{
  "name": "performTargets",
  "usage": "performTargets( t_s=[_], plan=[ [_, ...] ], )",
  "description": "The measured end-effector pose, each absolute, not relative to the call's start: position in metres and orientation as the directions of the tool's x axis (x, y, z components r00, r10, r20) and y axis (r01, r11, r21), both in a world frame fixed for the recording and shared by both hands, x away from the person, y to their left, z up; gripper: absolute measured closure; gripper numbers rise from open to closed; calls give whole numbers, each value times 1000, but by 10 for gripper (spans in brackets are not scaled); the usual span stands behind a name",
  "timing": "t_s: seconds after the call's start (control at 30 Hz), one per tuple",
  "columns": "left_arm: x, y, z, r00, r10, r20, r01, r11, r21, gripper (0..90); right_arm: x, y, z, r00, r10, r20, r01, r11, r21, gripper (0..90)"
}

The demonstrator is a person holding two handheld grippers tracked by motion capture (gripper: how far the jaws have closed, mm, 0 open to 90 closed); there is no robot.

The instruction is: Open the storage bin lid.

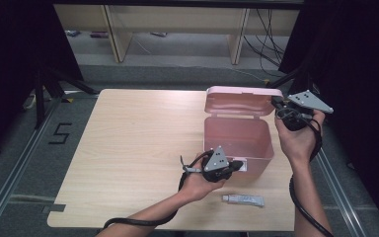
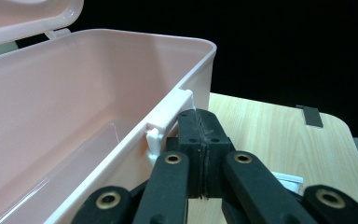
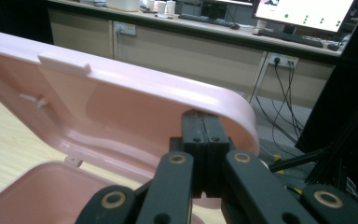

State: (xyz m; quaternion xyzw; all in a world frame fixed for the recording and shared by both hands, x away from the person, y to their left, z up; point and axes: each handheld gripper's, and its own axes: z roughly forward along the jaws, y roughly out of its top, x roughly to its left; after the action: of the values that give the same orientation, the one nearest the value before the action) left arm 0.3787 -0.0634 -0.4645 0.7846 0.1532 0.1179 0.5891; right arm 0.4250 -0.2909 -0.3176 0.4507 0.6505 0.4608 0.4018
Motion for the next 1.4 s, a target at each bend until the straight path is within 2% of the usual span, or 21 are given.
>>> performTargets(
  t_s=[0.4, 1.4],
  plan=[
    [379, -63, -464, 926, 378, 6, 100, -262, 960, 886, 441, -290, -316, -240, 963, -119, 196, 168, 966, 900],
    [380, -64, -464, 927, 376, 7, 99, -260, 960, 884, 480, -281, -320, -200, 976, -88, 217, 132, 967, 900]
  ],
)
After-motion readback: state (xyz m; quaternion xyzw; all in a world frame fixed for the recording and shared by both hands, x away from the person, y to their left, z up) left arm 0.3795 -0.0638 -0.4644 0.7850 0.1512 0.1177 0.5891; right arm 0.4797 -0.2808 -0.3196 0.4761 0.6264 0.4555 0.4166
